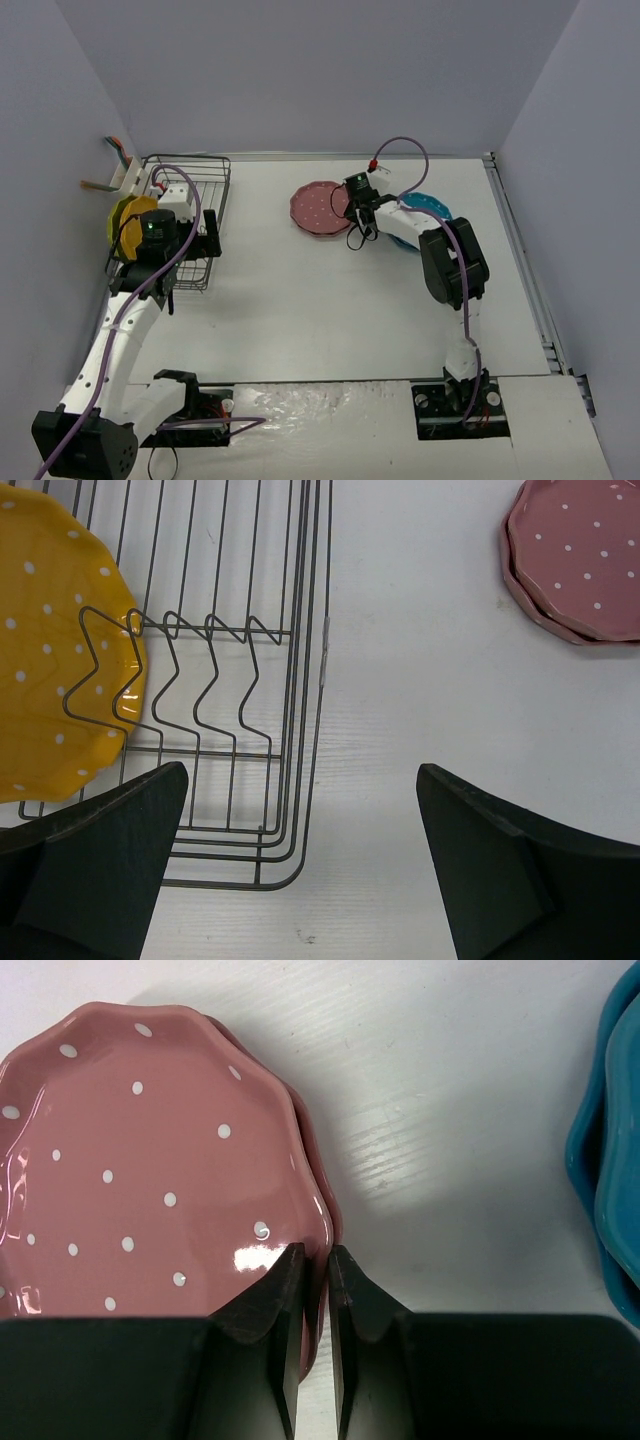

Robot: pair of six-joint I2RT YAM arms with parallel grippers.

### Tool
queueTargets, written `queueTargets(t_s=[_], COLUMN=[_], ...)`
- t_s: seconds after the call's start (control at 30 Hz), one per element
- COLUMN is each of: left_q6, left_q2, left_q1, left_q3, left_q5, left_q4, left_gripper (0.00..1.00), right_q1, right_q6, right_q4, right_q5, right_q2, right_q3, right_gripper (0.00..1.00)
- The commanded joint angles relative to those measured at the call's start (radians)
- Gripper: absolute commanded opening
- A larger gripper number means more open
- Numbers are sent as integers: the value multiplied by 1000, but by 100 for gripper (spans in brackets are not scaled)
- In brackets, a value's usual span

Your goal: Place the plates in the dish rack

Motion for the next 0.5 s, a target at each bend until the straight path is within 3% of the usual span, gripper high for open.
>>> queueTargets(t_s=[0.0,0.47], left_q6=[-10,-5], left_q2=[-8,-7], left_q1=[-5,-5], left_q3=[55,55], left_q5=[5,5], left_q4=[52,49], left_gripper=[97,97], right_q1=[1,-12], right_q6=[-24,-30], right_q4=[-24,-62], right_q5=[34,-33], right_q2=[-138,-209], right_q3=[14,-76], right_gripper=[0,0])
